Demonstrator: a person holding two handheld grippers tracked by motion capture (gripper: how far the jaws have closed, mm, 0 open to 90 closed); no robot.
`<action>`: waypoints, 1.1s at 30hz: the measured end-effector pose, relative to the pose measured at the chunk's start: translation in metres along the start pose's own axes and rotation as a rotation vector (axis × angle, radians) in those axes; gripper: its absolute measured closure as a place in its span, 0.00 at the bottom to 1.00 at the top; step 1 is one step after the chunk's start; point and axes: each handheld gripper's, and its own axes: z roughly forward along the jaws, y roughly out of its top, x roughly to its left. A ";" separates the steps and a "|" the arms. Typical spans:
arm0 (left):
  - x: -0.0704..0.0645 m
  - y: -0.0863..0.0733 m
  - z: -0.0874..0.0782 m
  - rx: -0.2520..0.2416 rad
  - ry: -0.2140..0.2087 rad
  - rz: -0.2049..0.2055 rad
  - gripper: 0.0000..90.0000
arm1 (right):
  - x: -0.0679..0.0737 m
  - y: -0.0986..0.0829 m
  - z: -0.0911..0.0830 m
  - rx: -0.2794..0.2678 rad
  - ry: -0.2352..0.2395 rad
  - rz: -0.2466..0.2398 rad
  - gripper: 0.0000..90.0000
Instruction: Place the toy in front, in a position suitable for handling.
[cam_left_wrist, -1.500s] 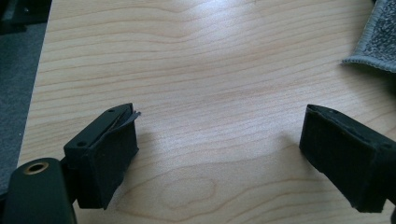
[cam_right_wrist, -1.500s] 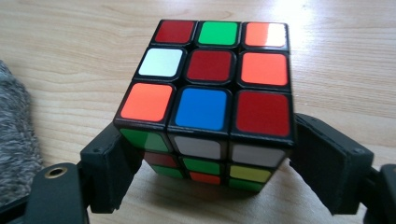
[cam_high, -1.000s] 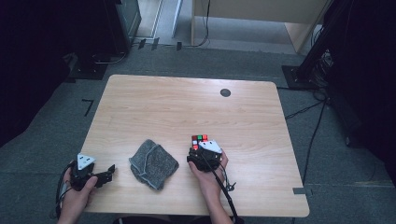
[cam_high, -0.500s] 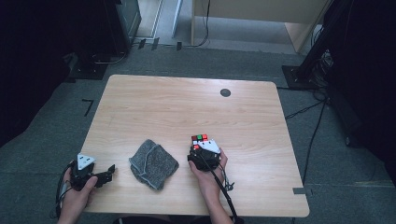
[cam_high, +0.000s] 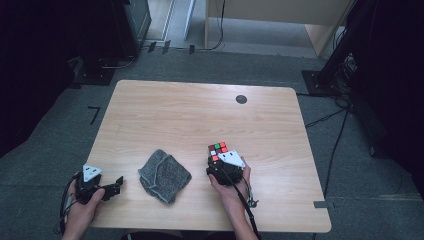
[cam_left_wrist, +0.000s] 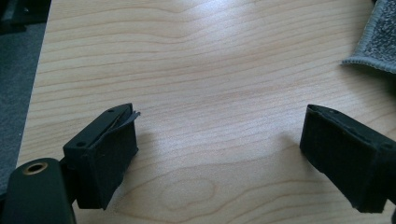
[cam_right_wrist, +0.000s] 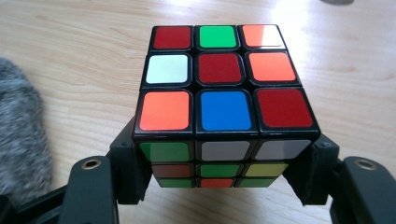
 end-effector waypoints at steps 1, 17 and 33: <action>0.000 0.000 0.000 -0.001 0.001 -0.002 0.12 | 0.000 0.000 0.000 0.000 0.000 0.000 0.38; -0.003 0.001 -0.003 -0.012 0.018 -0.006 0.14 | -0.029 0.003 -0.055 -0.035 0.086 -0.115 0.38; -0.083 0.035 -0.015 -0.091 -0.265 0.145 0.16 | -0.075 -0.008 -0.074 -0.043 0.197 -0.099 0.38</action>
